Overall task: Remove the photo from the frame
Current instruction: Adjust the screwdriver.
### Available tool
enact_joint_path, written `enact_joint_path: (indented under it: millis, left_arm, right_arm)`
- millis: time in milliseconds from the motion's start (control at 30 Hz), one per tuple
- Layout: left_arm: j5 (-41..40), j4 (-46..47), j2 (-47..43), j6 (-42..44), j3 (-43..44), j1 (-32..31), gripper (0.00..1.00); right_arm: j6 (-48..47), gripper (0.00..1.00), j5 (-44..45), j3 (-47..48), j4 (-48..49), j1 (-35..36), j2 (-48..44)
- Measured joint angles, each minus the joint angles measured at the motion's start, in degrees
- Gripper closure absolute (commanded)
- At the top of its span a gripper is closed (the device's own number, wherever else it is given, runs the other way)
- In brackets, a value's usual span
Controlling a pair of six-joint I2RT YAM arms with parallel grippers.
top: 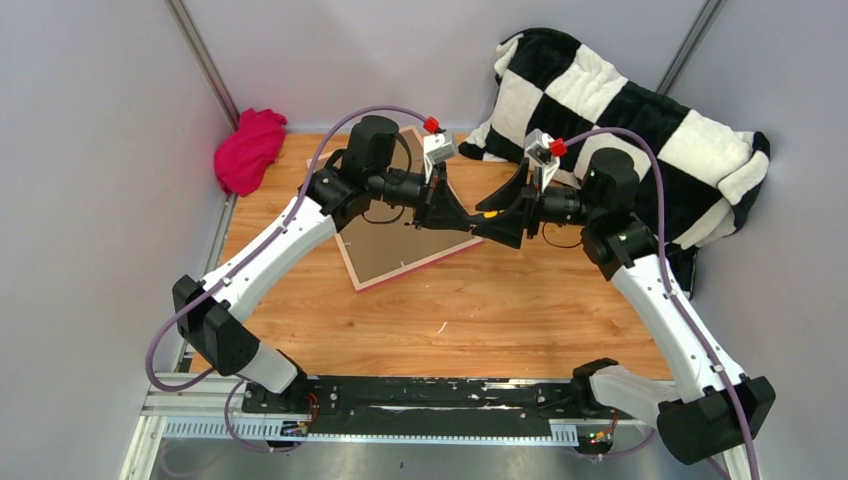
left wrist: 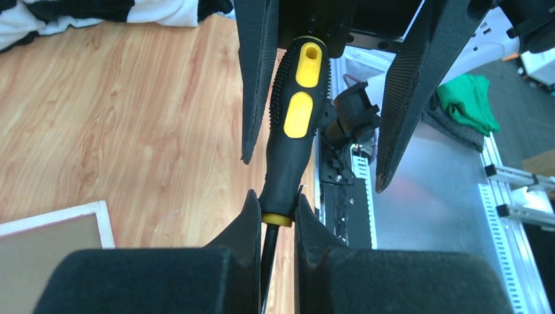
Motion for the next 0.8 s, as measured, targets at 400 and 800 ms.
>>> enact_joint_path:
  millis: [400,800]
  left_arm:
    - [-2.0,8.2,-2.5,-7.5,-5.9,1.7,1.00]
    - [-1.4,10.3,-2.7,-9.5,-6.9,2.0,1.00]
  right_arm:
    - [5.9,0.35,-0.1,-4.5,11.9,-0.3,0.9]
    - [1.9,0.48,0.0,-4.5,10.6,-0.3,0.9]
